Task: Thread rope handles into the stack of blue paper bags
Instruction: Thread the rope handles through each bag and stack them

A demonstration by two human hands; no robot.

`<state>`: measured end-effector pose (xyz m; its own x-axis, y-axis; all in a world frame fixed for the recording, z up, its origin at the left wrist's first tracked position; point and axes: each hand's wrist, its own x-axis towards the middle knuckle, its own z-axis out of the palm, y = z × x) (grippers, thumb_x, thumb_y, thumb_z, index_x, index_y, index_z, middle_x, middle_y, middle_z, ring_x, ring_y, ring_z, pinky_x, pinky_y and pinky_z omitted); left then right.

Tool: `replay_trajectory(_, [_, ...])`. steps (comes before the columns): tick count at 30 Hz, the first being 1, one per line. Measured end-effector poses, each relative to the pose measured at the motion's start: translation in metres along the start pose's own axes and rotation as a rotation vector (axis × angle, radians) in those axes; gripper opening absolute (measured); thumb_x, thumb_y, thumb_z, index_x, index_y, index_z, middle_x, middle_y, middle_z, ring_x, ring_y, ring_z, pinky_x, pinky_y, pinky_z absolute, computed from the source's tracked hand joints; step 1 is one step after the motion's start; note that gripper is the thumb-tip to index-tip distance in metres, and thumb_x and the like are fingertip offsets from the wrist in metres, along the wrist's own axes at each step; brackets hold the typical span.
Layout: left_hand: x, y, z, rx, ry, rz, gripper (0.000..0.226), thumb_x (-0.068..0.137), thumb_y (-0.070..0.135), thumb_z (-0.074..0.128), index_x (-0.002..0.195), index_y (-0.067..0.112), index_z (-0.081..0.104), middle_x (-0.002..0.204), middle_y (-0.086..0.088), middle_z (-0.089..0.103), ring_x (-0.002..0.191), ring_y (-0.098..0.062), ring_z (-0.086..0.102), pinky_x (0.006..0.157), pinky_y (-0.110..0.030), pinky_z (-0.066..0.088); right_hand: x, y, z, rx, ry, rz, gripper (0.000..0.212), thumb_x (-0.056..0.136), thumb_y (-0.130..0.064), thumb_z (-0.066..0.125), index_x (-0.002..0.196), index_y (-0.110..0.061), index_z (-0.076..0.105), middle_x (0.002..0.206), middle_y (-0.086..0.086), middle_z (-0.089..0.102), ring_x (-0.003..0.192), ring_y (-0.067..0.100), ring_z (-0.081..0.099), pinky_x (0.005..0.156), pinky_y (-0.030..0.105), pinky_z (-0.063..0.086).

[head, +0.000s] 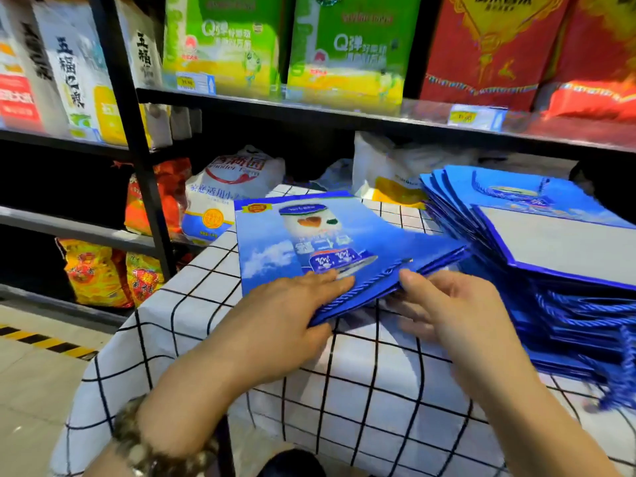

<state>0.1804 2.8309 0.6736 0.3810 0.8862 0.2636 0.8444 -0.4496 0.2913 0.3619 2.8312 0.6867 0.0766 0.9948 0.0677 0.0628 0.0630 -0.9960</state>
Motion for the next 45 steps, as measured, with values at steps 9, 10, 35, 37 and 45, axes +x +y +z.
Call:
replay_trajectory(9, [-0.003,0.012,-0.005,0.162,-0.171,0.078,0.054,0.090,0.054,0.039,0.140,0.049,0.020,0.152,0.024,0.012,0.139,-0.003,0.018,0.109,-0.025,0.026,-0.007,-0.012,-0.008,-1.156,-0.142,-0.460,0.035,0.090,-0.041,0.047,0.124,-0.035,0.053,0.134,-0.015,0.051,0.124,0.007,0.045,0.099,0.028,0.038])
replay_trajectory(10, [-0.006,0.011,-0.006,0.151,-0.207,0.074,0.057,0.088,0.057,0.041,0.140,0.049,0.019,0.152,0.025,0.009,0.139,-0.001,0.013,0.110,-0.022,0.022,-0.001,-0.008,-0.005,-1.228,-0.241,-0.387,0.042,0.093,-0.045,0.039,0.134,-0.036,0.041,0.146,-0.015,0.036,0.134,0.006,0.031,0.104,0.025,0.029])
replay_trajectory(35, [0.038,0.024,-0.031,-1.029,0.091,-0.346,0.024,0.089,-0.002,0.051,0.086,0.017,0.065,0.072,0.002,0.067,0.039,-0.005,0.054,0.035,-0.015,0.040,0.004,0.007,-0.008,-0.683,0.019,-0.571,0.022,0.081,-0.033,0.066,0.061,-0.023,0.063,0.058,-0.006,0.059,0.060,0.008,0.051,0.057,0.023,0.039])
replay_trajectory(37, [0.048,0.027,-0.029,-1.139,0.076,-0.353,0.022,0.090,-0.003,0.050,0.089,0.015,0.063,0.080,-0.004,0.066,0.043,-0.006,0.058,0.039,-0.016,0.045,-0.005,-0.007,0.003,-0.572,-0.155,-0.436,0.038,0.076,-0.053,0.062,0.055,-0.021,0.060,0.048,-0.002,0.048,0.049,0.009,0.041,0.051,0.024,0.034])
replay_trajectory(45, [0.061,0.023,-0.029,-1.220,0.105,-0.378,0.024,0.091,-0.004,0.048,0.106,0.012,0.057,0.095,-0.009,0.064,0.057,-0.011,0.067,0.055,-0.019,0.054,0.001,-0.017,0.038,-0.882,-0.374,-0.296,0.045,0.081,-0.038,0.059,0.048,-0.014,0.040,0.046,0.000,0.040,0.051,0.013,0.040,0.053,0.030,0.036])
